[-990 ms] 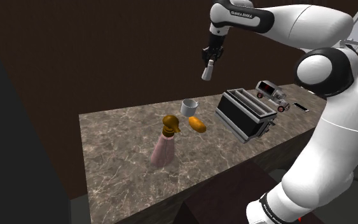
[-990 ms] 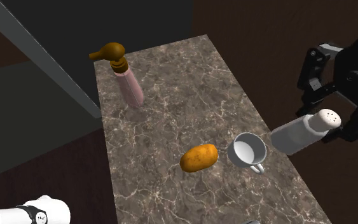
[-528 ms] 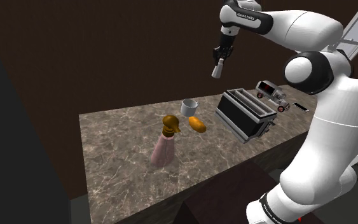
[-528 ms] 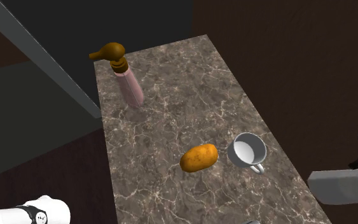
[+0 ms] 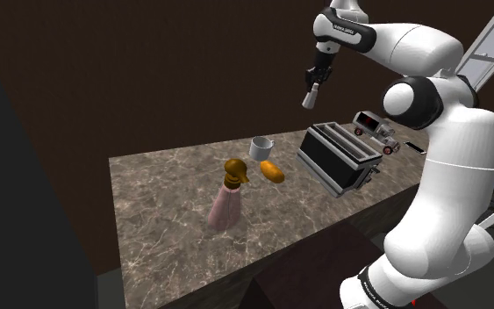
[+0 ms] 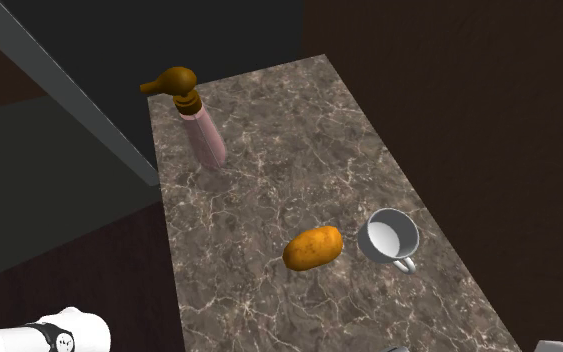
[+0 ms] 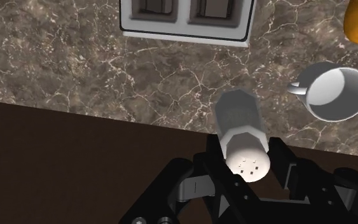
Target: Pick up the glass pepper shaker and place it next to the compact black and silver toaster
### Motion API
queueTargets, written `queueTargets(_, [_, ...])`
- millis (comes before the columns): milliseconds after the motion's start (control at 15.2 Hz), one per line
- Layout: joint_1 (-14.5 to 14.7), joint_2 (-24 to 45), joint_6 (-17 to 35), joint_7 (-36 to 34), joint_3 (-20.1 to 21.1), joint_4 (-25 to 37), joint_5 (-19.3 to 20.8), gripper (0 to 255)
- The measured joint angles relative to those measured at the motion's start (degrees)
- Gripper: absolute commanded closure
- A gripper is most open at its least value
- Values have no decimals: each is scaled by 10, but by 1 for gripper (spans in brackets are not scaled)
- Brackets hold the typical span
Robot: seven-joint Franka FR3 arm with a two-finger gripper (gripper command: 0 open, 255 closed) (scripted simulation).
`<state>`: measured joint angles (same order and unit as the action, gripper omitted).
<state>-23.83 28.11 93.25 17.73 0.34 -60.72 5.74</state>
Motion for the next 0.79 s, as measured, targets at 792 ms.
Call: queueTargets(792, [-4, -20, 104, -7, 0, -125, 1, 255])
